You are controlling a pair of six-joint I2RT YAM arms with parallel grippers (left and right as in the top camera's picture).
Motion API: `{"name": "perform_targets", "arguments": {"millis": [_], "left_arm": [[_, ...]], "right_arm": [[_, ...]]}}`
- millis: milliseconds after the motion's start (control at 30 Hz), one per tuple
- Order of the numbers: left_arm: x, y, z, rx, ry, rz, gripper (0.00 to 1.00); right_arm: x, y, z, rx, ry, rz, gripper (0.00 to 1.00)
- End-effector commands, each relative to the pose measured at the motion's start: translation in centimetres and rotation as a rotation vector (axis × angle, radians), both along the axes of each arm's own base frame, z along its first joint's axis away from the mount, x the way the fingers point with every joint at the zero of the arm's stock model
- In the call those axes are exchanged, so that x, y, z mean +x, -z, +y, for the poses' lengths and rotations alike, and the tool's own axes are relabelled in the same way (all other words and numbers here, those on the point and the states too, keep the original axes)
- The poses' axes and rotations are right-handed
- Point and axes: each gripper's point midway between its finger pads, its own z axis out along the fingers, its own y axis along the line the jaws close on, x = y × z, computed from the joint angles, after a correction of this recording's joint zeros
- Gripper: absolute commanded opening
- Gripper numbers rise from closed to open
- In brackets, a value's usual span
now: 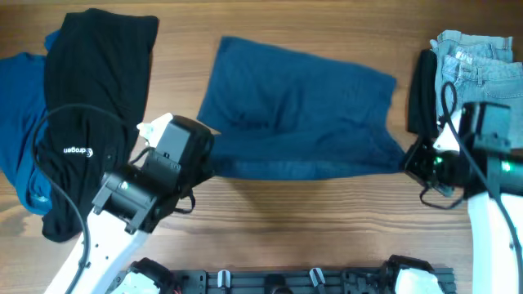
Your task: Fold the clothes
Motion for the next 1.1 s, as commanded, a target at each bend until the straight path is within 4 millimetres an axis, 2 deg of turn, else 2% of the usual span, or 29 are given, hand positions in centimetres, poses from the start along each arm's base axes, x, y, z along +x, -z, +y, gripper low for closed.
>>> {"name": "perform_targets", "arguments": {"millis": [0, 133, 333, 467, 633, 800, 1067], "left_arm": [[0.5, -2.2, 0.2, 0.047, 0.018, -0.097, 0.04], [2.8, -2.7, 0.7, 0.112, -0.025, -0.176, 0.04], [9.3, -3.8, -0.9, 0.200, -0.011, -0.360, 0.04], [14.1, -2.6, -1.2, 0.207, -0.040, -0.413, 0.04], [19.4, -0.9, -1.4, 0.228, -0.033, -0.485, 0.04], [22.3, 0.2, -2.8, 0.221, -0.024, -0.552, 0.04], [25.4, 4.1, -4.3, 0.204, -0.032, -0.586, 0.04]], "right_arm": [[-0.7, -1.1, -1.5, -0.091, 0.027, -0.051, 0.04], [0.1, -0.9, -2.6, -0.128, 0.074, -0.051, 0.04], [3.1, 0.0, -3.3, -0.112, 0.116, -0.066, 0.04], [5.8, 0.8, -3.9, -0.113, 0.126, -0.089, 0.04], [8.3, 3.1, -5.3, -0.145, 0.165, -0.059, 0.04], [11.0, 4.8, -6.2, -0.159, 0.172, -0.075, 0.04], [15.5, 6.3, -7.3, -0.179, 0.172, -0.166, 0.04]]}}
